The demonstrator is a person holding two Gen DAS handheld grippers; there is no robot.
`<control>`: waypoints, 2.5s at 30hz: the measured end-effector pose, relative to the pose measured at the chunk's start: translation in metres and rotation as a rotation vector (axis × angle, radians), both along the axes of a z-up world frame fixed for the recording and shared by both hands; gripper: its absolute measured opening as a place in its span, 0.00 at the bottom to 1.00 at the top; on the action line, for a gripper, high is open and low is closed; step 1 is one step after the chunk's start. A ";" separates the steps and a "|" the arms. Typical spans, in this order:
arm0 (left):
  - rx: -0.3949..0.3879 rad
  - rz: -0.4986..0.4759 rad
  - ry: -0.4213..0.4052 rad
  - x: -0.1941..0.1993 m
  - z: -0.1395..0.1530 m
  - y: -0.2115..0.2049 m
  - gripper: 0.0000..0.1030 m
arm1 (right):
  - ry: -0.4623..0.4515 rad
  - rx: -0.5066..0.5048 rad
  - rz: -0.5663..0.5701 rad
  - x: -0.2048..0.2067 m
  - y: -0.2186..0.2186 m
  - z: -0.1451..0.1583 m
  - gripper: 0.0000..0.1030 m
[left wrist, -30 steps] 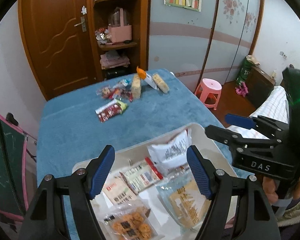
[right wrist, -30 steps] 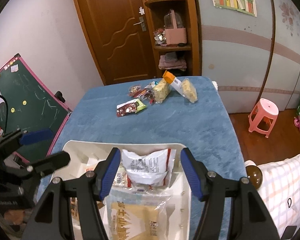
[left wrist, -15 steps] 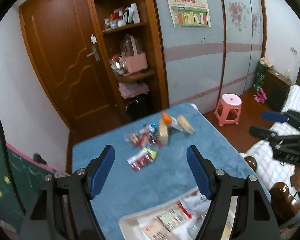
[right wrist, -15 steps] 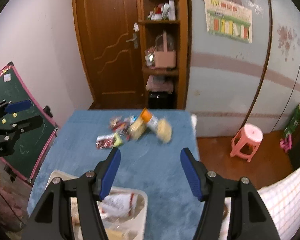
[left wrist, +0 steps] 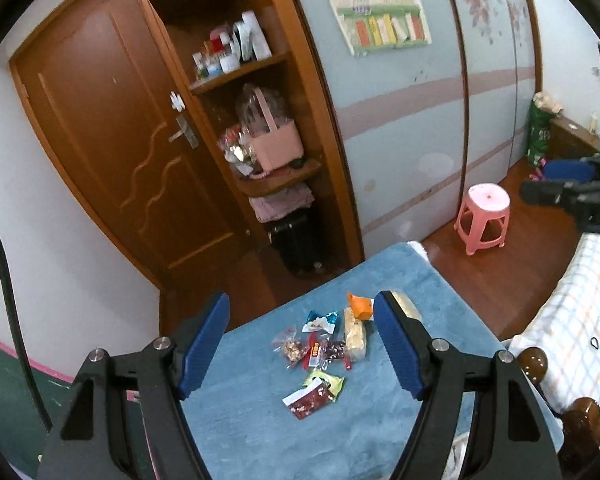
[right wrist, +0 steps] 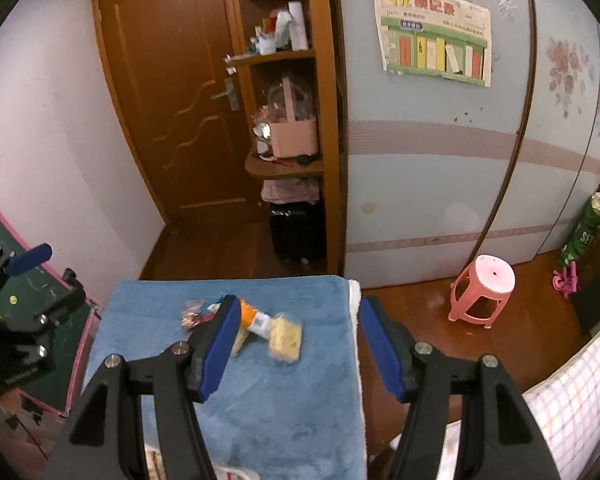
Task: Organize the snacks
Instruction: 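Grasp the tall clear puff bag with the left tool while the right tool grasps the clear cheese-puff bag, then carry both puff bags over the white tray and open both tools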
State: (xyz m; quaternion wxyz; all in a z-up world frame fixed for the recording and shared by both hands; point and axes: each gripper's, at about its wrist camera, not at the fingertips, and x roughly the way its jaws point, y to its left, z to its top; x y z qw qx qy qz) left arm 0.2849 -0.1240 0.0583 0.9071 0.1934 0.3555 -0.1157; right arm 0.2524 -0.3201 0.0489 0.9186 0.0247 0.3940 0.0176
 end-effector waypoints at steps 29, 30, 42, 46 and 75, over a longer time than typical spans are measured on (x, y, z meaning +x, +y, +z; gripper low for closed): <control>-0.008 0.081 0.472 0.146 -0.291 -0.028 0.73 | 0.531 0.337 0.005 0.156 0.007 -0.308 0.61; -0.018 0.085 0.475 0.146 -0.293 -0.028 0.73 | 0.535 0.349 0.005 0.157 0.006 -0.311 0.61; -0.036 0.118 0.532 0.150 -0.323 -0.029 0.60 | 0.566 0.375 -0.015 0.158 0.019 -0.329 0.62; -0.102 0.102 0.558 0.146 -0.320 -0.029 0.37 | 0.563 0.344 -0.028 0.156 0.024 -0.330 0.62; -0.147 -0.004 0.277 -0.077 -0.115 0.097 0.35 | 0.330 0.211 0.187 -0.036 0.081 -0.184 0.59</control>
